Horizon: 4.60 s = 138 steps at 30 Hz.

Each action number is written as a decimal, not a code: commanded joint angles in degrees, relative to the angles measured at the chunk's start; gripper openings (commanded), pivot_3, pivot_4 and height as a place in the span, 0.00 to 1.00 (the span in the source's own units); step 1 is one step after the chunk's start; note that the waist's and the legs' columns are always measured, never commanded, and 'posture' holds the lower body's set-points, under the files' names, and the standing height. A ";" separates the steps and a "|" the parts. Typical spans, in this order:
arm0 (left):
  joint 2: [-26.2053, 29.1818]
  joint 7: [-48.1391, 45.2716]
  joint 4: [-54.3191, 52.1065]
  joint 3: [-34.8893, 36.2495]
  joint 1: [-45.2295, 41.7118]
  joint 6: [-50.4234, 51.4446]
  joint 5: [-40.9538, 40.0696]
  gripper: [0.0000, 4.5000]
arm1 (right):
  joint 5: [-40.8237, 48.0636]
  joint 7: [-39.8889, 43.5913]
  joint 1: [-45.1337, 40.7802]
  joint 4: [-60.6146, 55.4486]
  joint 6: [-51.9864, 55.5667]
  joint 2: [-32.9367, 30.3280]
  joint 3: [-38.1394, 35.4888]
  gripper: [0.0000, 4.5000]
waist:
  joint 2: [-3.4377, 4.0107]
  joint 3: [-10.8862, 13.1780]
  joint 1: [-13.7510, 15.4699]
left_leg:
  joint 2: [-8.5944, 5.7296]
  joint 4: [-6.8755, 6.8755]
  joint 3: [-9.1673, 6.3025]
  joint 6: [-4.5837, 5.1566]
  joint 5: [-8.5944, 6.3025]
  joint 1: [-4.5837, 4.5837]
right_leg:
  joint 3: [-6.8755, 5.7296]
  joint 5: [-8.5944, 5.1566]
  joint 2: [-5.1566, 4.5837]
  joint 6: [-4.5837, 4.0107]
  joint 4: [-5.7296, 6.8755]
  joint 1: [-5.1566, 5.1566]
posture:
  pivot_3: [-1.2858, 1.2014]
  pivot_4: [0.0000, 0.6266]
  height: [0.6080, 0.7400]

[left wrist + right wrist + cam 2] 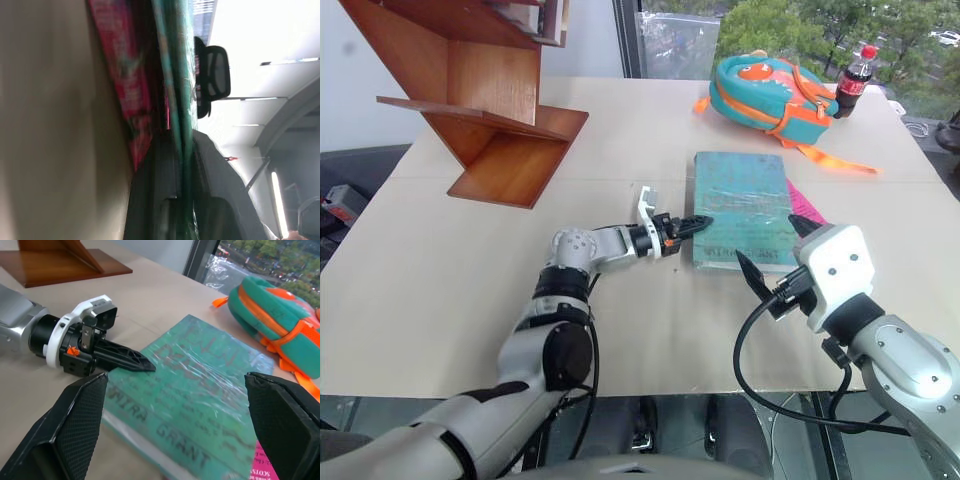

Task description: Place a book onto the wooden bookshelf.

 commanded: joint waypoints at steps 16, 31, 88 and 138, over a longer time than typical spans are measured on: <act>9.09 -27.63 33.38 -14.19 -17.24 -15.07 11.70 0.73 | 2.68 2.08 1.97 -1.40 -1.80 -2.44 -3.40 1.00 | 0.00 0.00 0.07 | -0.14 0.00 0.04 0.04 -0.03 -0.06 | -0.26 0.00 -0.01 -0.02 -0.03 -0.03 | 0.52 0.24 1.00; 7.55 -30.92 39.15 -10.78 -20.99 -18.32 14.18 0.23 | 4.93 0.96 27.85 -1.40 -18.66 -11.54 -13.10 1.00 | -0.14 0.09 0.01 | -0.22 0.01 -0.03 0.11 -0.07 -0.08 | -0.10 -0.10 -0.13 0.16 0.00 -0.04 | 0.52 0.24 1.00; 73.89 -19.58 40.95 -46.40 -32.23 -117.78 75.80 0.67 | 0.38 24.28 -28.89 19.74 -6.93 6.70 10.41 1.00 | -0.51 0.45 -1.07 | -0.03 0.14 0.58 0.32 -0.22 -0.37 | -0.01 -0.08 -0.06 0.14 0.14 -0.56 | 0.52 0.24 1.00; 16.94 9.92 -21.46 -19.30 9.48 -76.83 29.03 0.01 | 2.99 18.77 -24.47 12.02 1.56 5.57 1.63 1.00 | -0.07 0.26 -0.88 | 0.15 1.41 0.22 0.20 -0.13 -0.69 | -0.19 0.30 -0.01 -0.25 0.98 -0.52 | 0.52 0.24 1.00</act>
